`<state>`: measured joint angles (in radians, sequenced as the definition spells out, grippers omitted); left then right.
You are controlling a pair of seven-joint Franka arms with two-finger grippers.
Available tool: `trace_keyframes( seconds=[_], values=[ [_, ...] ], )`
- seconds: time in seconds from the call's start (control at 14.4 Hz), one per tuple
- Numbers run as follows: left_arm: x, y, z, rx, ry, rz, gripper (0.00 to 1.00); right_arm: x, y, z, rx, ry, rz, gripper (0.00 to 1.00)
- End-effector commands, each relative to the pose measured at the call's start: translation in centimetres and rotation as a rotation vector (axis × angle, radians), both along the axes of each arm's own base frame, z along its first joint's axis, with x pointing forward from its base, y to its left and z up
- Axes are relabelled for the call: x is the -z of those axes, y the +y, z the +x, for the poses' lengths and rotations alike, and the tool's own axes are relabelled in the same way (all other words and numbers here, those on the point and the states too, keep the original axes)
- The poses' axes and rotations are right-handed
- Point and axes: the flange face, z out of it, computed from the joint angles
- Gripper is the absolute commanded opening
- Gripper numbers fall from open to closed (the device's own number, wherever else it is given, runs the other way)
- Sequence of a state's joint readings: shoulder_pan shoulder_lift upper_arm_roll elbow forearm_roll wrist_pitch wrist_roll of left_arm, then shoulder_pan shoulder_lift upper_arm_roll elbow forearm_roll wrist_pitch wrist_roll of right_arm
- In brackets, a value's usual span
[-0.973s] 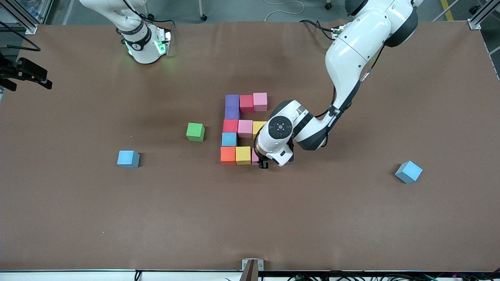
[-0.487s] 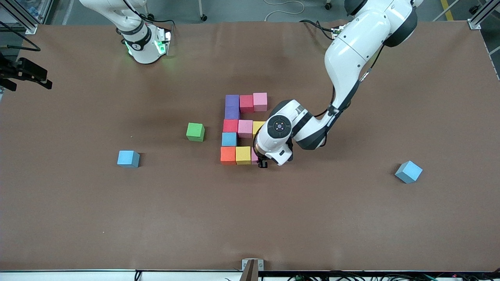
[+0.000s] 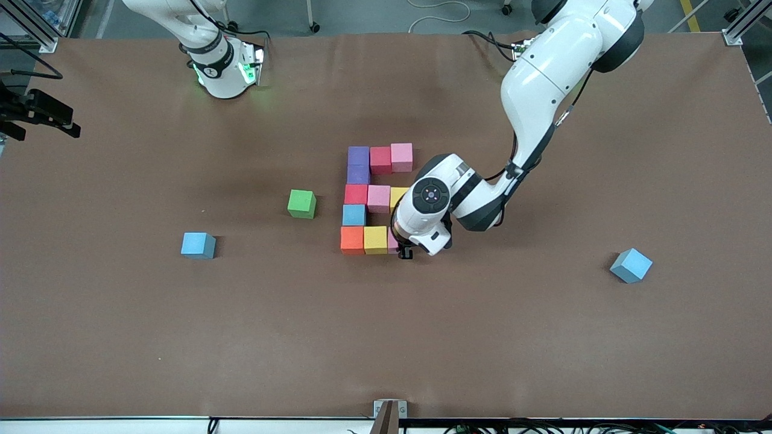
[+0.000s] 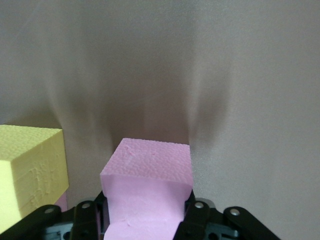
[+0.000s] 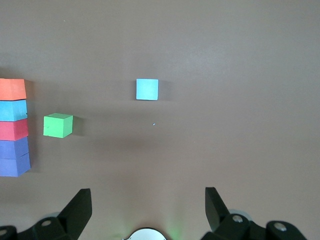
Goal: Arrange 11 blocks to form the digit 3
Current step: 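Lower the pink cube beside the yellow cube with the left gripper, then open the left gripper and lift it off the pink cube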
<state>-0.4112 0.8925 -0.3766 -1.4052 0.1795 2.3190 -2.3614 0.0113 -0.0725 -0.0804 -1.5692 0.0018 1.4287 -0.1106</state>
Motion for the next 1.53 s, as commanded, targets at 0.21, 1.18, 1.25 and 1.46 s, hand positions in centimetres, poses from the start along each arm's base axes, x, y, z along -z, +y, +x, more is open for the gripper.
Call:
trace_keyframes(
  seconds=[0.21,1.18,1.25,1.46],
  values=[
    [-0.6,-0.5,0.3,0.008,-0.019,-0.007,1.0,-0.3,-0.2,-0.3,-0.011,-0.017,0.006,1.0],
    [-31.1,11.7,0.8,0.563,-0.139,0.161,1.0,-0.5,0.7,-0.4,-0.048,-0.014,0.012,1.0],
    [-33.1,14.6,1.2,0.644,-0.14,0.178,1.0,-0.5,0.9,-0.4,-0.042,-0.012,0.012,1.0],
    [-37.6,23.0,1.9,0.887,-0.118,0.21,1.0,-0.4,0.9,-0.4,-0.042,-0.011,0.013,1.0]
  ],
)
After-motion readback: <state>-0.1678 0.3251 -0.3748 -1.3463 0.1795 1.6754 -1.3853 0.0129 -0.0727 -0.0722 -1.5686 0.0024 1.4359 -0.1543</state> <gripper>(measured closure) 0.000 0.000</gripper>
